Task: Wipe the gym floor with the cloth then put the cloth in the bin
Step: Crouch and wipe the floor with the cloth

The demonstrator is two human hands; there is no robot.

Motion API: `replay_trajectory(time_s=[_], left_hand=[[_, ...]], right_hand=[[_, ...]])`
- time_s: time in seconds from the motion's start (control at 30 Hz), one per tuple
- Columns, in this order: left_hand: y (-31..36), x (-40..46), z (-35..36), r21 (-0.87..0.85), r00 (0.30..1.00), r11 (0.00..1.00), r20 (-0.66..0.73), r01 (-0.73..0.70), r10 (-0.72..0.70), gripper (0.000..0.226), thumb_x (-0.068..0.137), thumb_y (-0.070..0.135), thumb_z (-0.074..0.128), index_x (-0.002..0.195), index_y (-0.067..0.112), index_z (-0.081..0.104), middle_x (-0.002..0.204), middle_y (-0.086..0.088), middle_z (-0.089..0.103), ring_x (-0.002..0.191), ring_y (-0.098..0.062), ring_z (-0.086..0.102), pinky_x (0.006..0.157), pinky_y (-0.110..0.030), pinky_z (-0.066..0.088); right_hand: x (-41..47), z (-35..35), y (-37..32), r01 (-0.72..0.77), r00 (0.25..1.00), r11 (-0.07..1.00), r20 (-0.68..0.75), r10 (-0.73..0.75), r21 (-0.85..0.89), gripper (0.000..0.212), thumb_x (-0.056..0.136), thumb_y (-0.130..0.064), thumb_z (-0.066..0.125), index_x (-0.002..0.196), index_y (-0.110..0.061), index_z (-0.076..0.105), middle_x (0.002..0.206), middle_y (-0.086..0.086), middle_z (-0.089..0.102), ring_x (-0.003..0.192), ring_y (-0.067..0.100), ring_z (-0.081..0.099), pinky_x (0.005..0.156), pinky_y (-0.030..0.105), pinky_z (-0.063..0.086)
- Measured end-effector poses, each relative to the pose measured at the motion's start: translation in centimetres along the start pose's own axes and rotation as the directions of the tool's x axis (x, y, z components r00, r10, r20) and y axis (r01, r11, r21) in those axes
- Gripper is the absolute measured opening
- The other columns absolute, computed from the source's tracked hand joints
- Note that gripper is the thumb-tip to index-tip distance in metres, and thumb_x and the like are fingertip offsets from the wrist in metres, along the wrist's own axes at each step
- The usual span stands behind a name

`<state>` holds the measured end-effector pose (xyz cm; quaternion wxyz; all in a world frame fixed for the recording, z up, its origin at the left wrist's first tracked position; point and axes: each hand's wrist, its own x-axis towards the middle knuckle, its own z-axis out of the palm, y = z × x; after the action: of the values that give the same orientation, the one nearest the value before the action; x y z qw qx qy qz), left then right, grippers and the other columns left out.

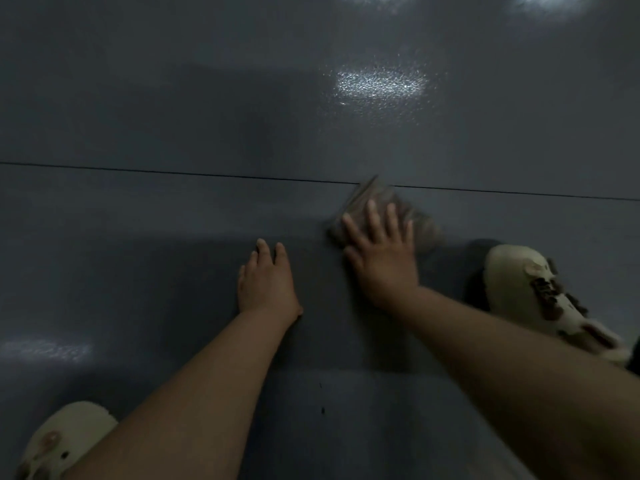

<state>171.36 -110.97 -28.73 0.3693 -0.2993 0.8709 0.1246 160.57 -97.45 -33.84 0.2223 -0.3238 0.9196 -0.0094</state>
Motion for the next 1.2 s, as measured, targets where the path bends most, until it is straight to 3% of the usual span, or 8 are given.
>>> replay_trajectory(time_s=[0.13,0.3,0.47,0.6,0.73,0.9,1.03,1.2], left_hand=[[0.3,-0.1,0.2,0.121,1.000,0.993,0.007,-0.007,0.006,0.123,0.072,0.044,0.078,0.150,0.009,-0.010,0.156,-0.020,-0.013,0.146,-0.031,0.000,0.117,-0.039,0.008],[1.1,0.1,0.0,0.183,1.000,0.983,0.007,0.021,-0.023,0.129,0.067,0.046,0.081,0.149,0.005,-0.010,0.155,-0.024,-0.010,0.145,-0.035,0.002,0.116,-0.039,0.016],[1.4,0.0,-0.2,0.190,0.997,0.981,0.052,0.042,-0.052,0.130,0.068,0.046,0.080,0.149,0.005,-0.014,0.155,-0.022,-0.014,0.146,-0.034,0.000,0.114,-0.040,0.023],[1.6,0.0,-0.4,0.212,0.996,0.976,0.055,0.054,-0.067,0.130,0.069,0.047,0.080,0.149,0.004,-0.014,0.155,-0.023,-0.014,0.146,-0.034,0.001,0.113,-0.039,0.024],[1.7,0.0,-0.4,0.246,0.996,0.968,0.062,0.050,-0.067,0.130,0.069,0.048,0.079,0.148,0.002,-0.013,0.155,-0.025,-0.012,0.145,-0.036,0.002,0.114,-0.040,0.022],[1.8,-0.3,-0.5,0.267,0.996,0.962,0.055,0.058,-0.076,0.130,0.068,0.050,0.079,0.148,0.003,-0.012,0.154,-0.025,-0.011,0.145,-0.036,0.004,0.113,-0.040,0.023],[2.1,-0.2,-0.5,0.262,0.993,0.961,0.058,0.084,-0.102,0.128,0.069,0.046,0.080,0.148,0.002,-0.012,0.154,-0.026,-0.010,0.144,-0.037,0.005,0.114,-0.042,0.021],[4.9,0.5,-0.6,0.102,0.989,0.984,-0.048,0.146,-0.141,0.087,0.091,0.022,0.059,0.149,0.001,-0.002,0.155,-0.026,-0.008,0.145,-0.037,0.000,0.116,-0.043,0.011]], right_hand=[[-6.4,3.7,-2.7,0.306,0.952,0.951,0.012,-0.306,-0.041,0.054,0.086,-0.052,0.030,0.135,-0.039,0.049,0.149,0.008,0.039,0.138,0.037,0.028,0.110,0.048,0.012],[-4.6,3.1,0.2,0.404,0.914,0.911,-0.015,-0.406,-0.085,0.051,0.088,-0.053,0.029,0.133,-0.042,0.049,0.147,0.007,0.043,0.134,0.039,0.038,0.113,0.050,0.015],[0.9,-0.8,5.3,0.114,0.993,0.989,-0.026,-0.117,-0.097,0.057,0.093,-0.061,0.008,0.147,-0.047,0.005,0.160,0.003,-0.007,0.145,0.034,-0.013,0.111,0.054,-0.013],[2.7,-2.7,9.4,-0.196,0.981,0.981,-0.018,0.196,0.001,0.054,0.096,-0.059,0.017,0.146,-0.049,-0.002,0.158,0.000,-0.017,0.143,0.034,-0.019,0.110,0.060,-0.011],[1.9,-2.5,8.3,-0.238,0.971,0.970,0.000,0.238,0.043,0.054,0.098,-0.056,0.015,0.147,-0.047,-0.006,0.158,0.001,-0.019,0.142,0.035,-0.020,0.111,0.059,-0.011],[-2.4,-0.1,4.6,-0.034,0.999,0.999,0.035,0.034,0.003,0.055,0.096,-0.057,0.017,0.148,-0.045,0.004,0.160,0.004,-0.009,0.144,0.037,-0.014,0.110,0.056,-0.013],[-7.8,3.2,2.6,0.248,0.969,0.967,0.037,-0.246,-0.063,0.054,0.088,-0.056,0.028,0.137,-0.041,0.044,0.149,0.009,0.038,0.135,0.045,0.032,0.111,0.060,0.011],[-7.9,3.3,6.5,0.462,0.887,0.876,0.078,-0.456,-0.140,0.049,0.093,-0.057,0.022,0.132,-0.044,0.049,0.144,0.006,0.046,0.129,0.043,0.042,0.107,0.053,0.018]])
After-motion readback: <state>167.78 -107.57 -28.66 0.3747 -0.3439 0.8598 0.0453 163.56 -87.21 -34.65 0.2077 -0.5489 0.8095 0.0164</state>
